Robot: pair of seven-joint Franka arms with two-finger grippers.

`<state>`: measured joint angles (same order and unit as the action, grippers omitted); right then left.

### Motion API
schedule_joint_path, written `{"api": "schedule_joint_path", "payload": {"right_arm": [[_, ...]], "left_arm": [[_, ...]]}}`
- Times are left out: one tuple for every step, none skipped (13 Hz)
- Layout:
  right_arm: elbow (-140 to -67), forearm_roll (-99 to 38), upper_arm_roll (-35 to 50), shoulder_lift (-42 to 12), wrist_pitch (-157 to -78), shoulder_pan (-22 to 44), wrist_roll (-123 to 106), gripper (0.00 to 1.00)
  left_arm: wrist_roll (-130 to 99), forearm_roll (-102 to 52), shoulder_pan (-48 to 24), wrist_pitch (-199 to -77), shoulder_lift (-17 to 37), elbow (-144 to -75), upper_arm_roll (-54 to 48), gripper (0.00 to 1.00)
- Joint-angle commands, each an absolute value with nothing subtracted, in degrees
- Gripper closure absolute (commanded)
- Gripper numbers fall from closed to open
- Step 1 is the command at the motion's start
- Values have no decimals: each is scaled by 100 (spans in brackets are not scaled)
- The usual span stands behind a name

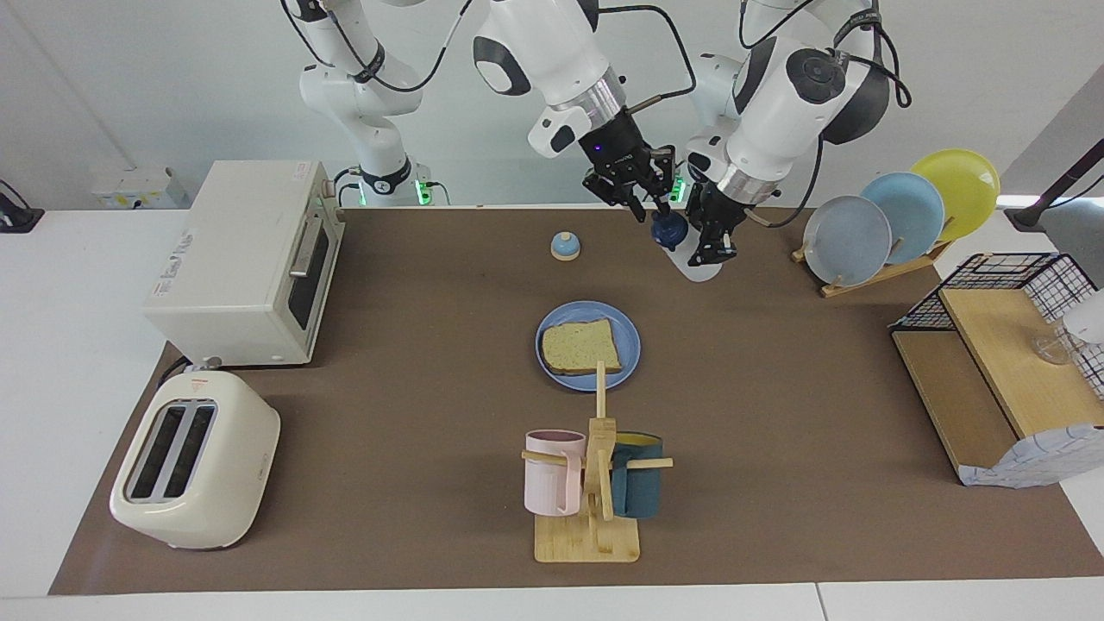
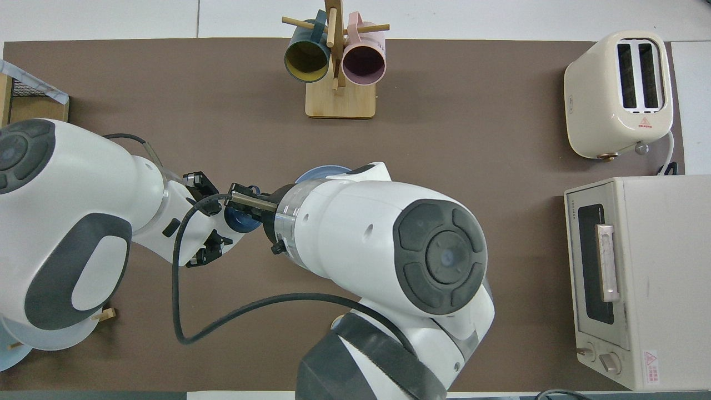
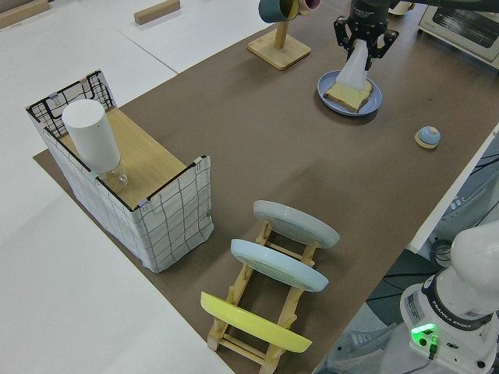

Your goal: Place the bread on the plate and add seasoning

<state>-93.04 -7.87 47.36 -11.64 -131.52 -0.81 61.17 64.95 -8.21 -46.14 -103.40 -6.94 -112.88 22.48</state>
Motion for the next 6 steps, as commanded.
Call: {"api": "schedule_joint_path", "payload": {"right_arm": [[-9299, -677, 4816, -1204, -13219, -123, 6311, 67], [-9273, -677, 4816, -1213, -13193, -123, 6311, 71], [-9264, -677, 4816, -1213, -13184, -123, 6311, 77], [-9238, -677, 4816, -1213, -13166, -123, 6319, 89], [-9229, -677, 4816, -1222, -13175, -123, 6363, 100], [-9194, -685, 4816, -1265, -13175, -123, 6485, 100]], "left_arm": [[6513, -729, -4667, -10345, -896, -11452, 2259, 100], [6513, -729, -4667, -10336, -896, -11452, 2259, 100], [6513, -729, -4667, -10345, -896, -11452, 2259, 100], [6513, -729, -4667, -10345, -896, -11452, 2259, 100], [6513, -729, -4667, -10336, -896, -11452, 2259, 100], [6513, -729, -4658, -10345, -896, -11452, 2259, 100]]}}
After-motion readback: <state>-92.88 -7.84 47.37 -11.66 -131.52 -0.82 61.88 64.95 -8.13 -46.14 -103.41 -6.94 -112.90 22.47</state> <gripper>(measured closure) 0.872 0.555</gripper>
